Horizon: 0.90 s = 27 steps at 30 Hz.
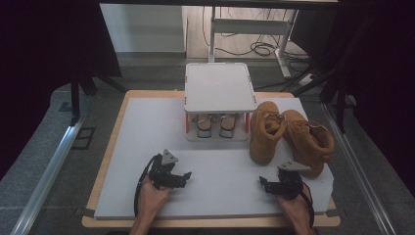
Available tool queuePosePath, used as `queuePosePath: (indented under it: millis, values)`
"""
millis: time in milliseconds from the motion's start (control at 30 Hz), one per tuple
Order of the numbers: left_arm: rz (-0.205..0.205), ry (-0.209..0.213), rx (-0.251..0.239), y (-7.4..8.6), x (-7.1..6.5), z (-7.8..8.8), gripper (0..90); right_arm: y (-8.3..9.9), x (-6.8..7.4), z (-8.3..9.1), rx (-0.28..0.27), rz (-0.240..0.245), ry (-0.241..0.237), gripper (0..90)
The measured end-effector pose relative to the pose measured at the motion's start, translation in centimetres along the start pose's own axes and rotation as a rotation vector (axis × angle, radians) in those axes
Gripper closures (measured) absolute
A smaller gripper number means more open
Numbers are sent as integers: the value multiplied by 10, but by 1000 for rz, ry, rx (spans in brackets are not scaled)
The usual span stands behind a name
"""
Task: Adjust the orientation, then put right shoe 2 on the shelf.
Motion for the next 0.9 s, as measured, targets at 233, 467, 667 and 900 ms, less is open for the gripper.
queuePosePath:
  millis: [233, 467, 667, 900]
  values:
    - [4, -18, 20, 12, 6, -2, 130, 0, 1, 1, -5, 8, -5, 171]
    - [-6, -35, 34, 13, 5, -4, 129, 1, 2, 6, -14, -16, -39, 262]
    - [-7, -36, 33, 13, 5, -4, 129, -4, 5, 10, -35, -28, -65, 313]
    - [-6, -37, 31, 13, 5, -4, 129, -12, 11, 17, -61, -26, -120, 552]
Point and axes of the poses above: each handheld gripper's, and its own axes: z roughly backward along the jaws, y roughly out of its underside, x roughly to its left, the point moved 7 cm from there along -z, roughly forward along the jaws, and after that the axes turned 2 degrees about -z, right-handed, at the moved point
